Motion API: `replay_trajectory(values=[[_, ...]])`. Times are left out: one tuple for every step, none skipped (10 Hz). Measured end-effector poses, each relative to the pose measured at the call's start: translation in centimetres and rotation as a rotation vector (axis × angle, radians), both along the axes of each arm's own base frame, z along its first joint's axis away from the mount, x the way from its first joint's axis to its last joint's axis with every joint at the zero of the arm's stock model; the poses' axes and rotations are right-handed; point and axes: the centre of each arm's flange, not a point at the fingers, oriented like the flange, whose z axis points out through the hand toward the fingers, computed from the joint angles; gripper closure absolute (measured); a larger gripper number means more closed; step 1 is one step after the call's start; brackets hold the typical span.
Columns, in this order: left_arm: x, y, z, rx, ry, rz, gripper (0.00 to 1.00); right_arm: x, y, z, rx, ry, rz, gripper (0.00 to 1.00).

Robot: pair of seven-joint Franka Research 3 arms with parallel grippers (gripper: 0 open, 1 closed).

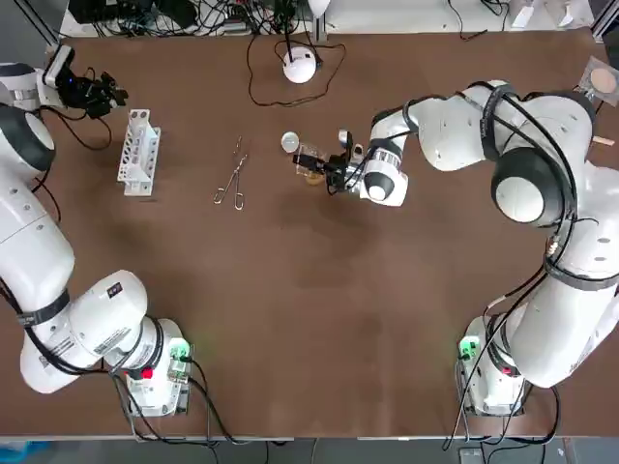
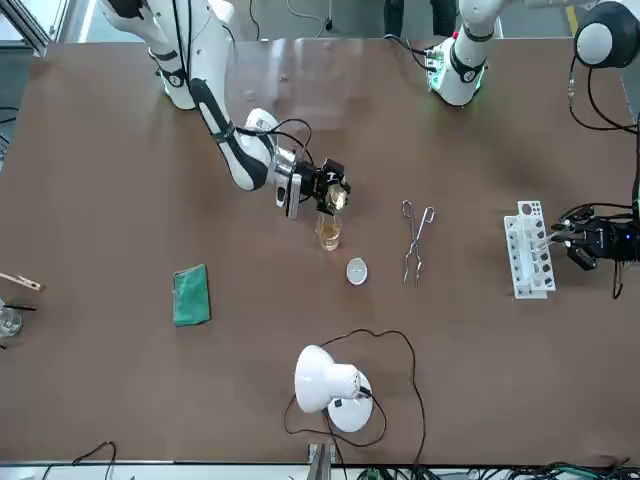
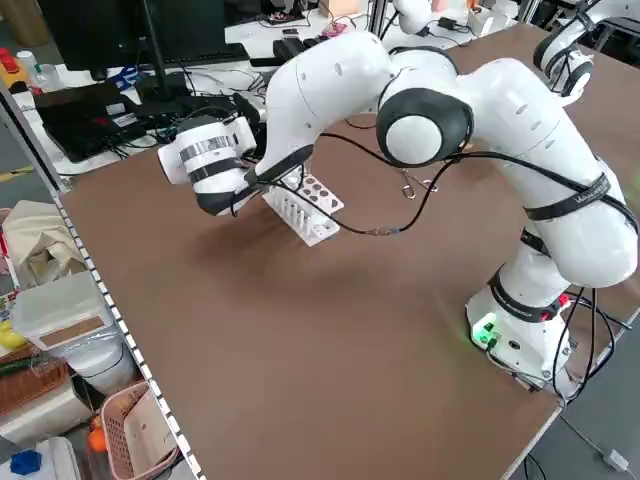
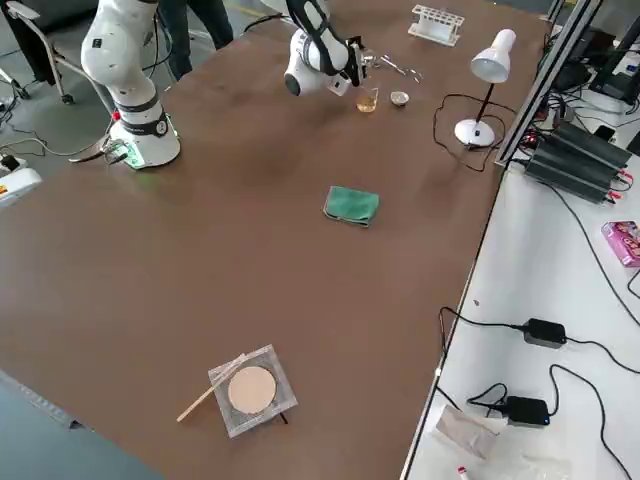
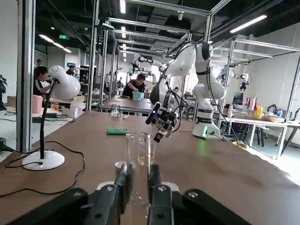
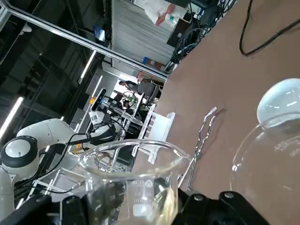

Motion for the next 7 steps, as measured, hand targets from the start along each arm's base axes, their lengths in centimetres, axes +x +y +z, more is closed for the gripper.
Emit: replay_trajectory(values=[[0.05,0.0,-0.03,0.0,-0.001,0.0,0.78,0.03,0.04,0.05,0.0,0.014,-0.002,0.62],[0.06,-0.05,-0.14,-0.001,0.0,-0.001,0.78,0.06,0.07,0.11,-0.002,0.019,-0.003,0.62],[0.06,-0.08,-0.33,-0.005,0.002,0.0,0.78,0.09,0.09,0.15,-0.003,0.022,-0.003,0.62],[0.08,-0.1,-0.49,-0.01,0.002,0.003,0.78,0.12,0.13,0.21,-0.006,0.027,-0.004,0.62],[0.07,-0.09,-0.59,-0.012,0.003,0.005,0.78,0.11,0.17,0.26,-0.007,0.034,-0.005,0.62],[-0.01,0.09,-0.6,-0.012,0.003,0.008,0.78,0.09,0.2,0.31,-0.007,0.049,-0.006,0.62],[-0.18,0.44,-0.6,-0.012,0.003,0.014,0.78,0.13,0.17,0.43,-0.012,0.059,-0.008,0.62]])
